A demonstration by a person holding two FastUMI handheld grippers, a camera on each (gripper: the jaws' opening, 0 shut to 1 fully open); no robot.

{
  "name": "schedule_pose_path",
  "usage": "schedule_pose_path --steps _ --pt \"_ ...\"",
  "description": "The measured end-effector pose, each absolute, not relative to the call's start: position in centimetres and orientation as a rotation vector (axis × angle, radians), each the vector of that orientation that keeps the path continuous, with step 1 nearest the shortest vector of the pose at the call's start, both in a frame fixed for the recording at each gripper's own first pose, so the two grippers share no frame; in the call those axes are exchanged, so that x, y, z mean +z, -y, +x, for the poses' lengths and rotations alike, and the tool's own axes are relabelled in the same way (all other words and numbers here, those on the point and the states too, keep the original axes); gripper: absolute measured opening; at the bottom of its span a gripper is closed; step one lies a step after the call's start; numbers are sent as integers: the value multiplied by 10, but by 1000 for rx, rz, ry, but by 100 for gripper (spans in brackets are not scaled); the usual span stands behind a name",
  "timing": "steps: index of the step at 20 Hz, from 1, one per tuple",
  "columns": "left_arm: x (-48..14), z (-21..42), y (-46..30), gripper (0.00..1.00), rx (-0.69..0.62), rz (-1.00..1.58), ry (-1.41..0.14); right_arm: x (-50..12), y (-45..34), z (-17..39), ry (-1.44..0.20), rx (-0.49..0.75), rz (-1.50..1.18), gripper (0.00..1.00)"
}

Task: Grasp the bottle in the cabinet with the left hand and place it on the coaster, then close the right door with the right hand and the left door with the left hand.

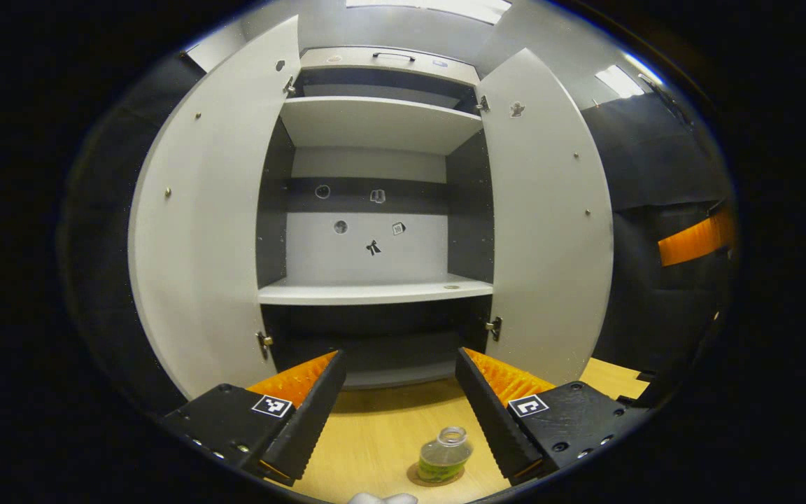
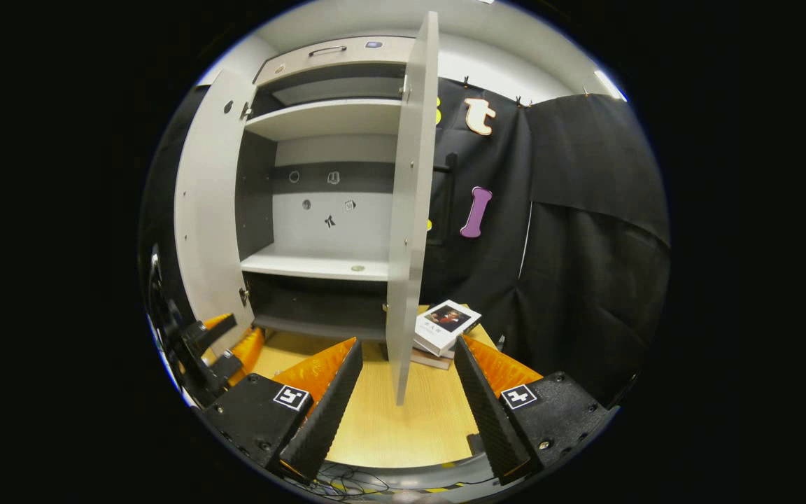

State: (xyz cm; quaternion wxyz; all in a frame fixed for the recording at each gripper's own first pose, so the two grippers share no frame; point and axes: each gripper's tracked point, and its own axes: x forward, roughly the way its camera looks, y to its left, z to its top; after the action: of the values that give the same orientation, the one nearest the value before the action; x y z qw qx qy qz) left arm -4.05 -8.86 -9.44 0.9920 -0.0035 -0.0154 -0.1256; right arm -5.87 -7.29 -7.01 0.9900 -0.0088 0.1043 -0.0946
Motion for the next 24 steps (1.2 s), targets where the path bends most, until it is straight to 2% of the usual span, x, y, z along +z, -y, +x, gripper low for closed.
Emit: schedule_pose_path --steps 5,12,20,24 --pt "-49 -56 41 96 -172 -17 42 -51 97 -44 -146 -210 -1 82" --pt "-28 -96 4 95 -135 18 -19 -22 183 -18 -98 -306 23 82" --pt "-2 -133 9 95 -42 -47 -27 27 252 36 -42 -238 48 82" --pt "8 -145 17 95 45 -25 -20 44 258 57 -27 -147 63 82"
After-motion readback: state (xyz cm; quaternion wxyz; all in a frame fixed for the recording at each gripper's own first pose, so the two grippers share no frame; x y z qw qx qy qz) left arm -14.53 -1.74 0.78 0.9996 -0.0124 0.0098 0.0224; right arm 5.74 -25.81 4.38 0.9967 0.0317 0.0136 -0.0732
